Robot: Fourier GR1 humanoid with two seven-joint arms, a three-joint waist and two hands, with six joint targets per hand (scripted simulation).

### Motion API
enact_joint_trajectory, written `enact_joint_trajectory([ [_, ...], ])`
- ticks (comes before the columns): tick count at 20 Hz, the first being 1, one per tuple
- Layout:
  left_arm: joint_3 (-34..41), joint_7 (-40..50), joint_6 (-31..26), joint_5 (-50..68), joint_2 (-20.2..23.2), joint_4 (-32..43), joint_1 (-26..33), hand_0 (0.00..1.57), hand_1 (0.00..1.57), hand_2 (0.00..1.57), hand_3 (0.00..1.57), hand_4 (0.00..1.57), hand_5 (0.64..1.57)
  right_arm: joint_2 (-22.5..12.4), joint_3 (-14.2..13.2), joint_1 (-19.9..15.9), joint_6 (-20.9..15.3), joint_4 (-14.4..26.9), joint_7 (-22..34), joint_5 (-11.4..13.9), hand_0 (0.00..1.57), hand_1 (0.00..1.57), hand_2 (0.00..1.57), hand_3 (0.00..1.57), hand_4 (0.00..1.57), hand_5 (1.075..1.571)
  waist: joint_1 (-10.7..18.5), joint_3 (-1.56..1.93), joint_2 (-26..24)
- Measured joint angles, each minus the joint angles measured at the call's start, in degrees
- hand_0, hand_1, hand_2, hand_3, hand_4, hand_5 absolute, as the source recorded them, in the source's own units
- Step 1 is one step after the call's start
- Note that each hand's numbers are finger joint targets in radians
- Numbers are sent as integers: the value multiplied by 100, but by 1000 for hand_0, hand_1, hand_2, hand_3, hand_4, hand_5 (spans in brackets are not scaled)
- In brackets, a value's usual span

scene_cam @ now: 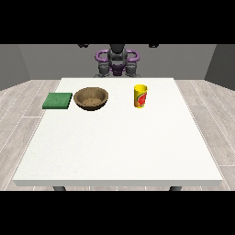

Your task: Pick the cup and pour the ball into the bowl, then pick the bowl and place it on the pad

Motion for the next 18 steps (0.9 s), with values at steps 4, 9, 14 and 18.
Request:
enact_joint_trajectory([
  [4, 310, -539, -33, -242, 291, 418, -572, 0, 0, 0, 0, 0, 1456, -84, -217, -254, 269, -22, -416, -146, 0, 0, 0, 0, 0, 1569, -236, 2, 805],
  [9, 624, -1371, -86, -492, 504, 1239, -755, 0, 0, 0, 0, 0, 1435, -182, -386, -264, 610, -294, -557, -375, 0, 0, 0, 0, 0, 1569, -520, 0, 1197],
  [14, 780, -2525, -278, -570, 436, 2112, -465, 0, 0, 0, 0, 0, 1399, -342, -701, -280, 819, -590, -573, -534, 0, 0, 0, 0, 0, 1567, -602, -2, 1483],
  [18, 884, -3265, -467, -616, 467, 2981, -438, 0, 0, 0, 0, 0, 1403, -406, -840, -131, 967, -727, -542, -586, 0, 0, 0, 0, 0, 1568, -600, -1, 1443],
])
